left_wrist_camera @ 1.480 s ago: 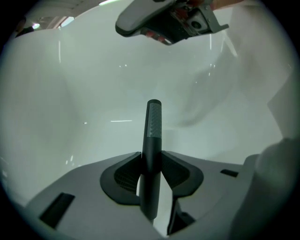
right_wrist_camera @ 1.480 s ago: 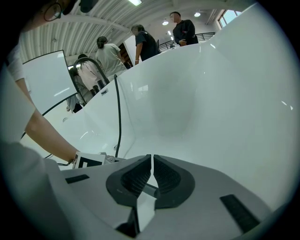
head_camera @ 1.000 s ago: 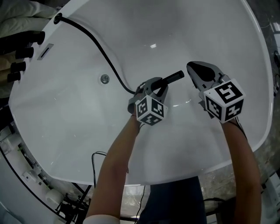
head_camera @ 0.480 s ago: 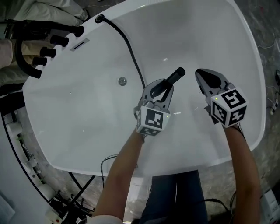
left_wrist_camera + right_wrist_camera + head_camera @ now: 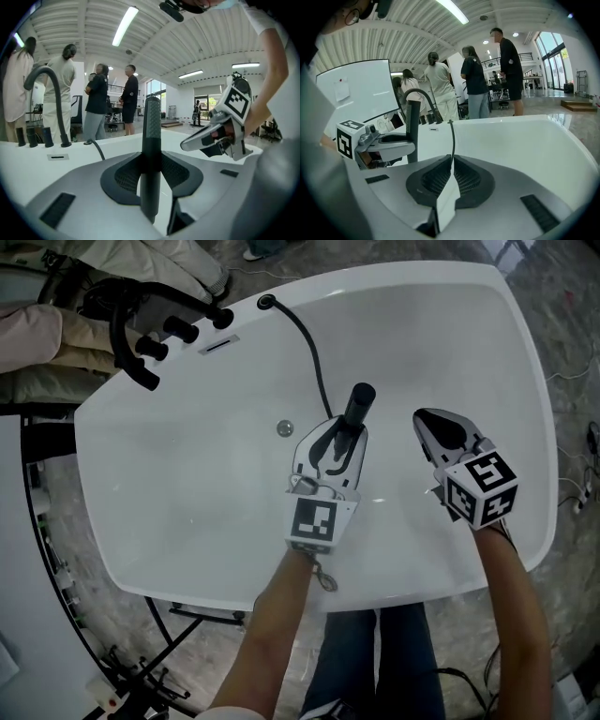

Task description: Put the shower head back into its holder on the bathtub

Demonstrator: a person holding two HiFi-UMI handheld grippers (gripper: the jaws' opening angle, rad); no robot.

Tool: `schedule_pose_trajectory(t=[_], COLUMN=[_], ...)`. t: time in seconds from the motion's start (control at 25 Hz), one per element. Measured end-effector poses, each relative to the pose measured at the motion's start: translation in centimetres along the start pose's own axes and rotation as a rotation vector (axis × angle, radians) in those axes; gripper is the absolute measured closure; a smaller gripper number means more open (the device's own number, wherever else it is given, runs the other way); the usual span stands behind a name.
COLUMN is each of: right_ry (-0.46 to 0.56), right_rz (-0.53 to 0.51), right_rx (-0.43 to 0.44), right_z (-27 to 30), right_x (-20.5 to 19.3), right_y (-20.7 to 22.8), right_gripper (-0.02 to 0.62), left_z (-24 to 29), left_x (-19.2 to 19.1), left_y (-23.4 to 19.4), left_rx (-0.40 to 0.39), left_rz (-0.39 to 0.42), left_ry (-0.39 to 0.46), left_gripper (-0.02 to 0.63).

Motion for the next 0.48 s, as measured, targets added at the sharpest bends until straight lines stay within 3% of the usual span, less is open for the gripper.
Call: schedule_pose_trajectory(t=[0.16, 0.48], right_ry=[0.035, 0.07], right_rz=[-0.031, -0.084], right_rx=[0.018, 0.074], right_z=[0.1, -0.1], right_x=[2.3, 5.8], right_y=[-1.9, -5.0], right_gripper=[0.588, 0.588], left_z=[-2.1, -5.0], left_x=[1.6, 6.6], left_y=[-1.8, -4.5], left_rx=[0.096, 0.185], left_rz=[-0.065, -0.08], left_ry=[0.026, 0.105], left_gripper=[0.48, 0.48])
Point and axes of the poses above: the fingertips, and each gripper's own axes: z forward along the fingers, y to its right, x out of its top, the point moved 7 cm from there along -z, backward along the fingers, and after that the axes turned 6 degrees about z, right-handed, at the moved point
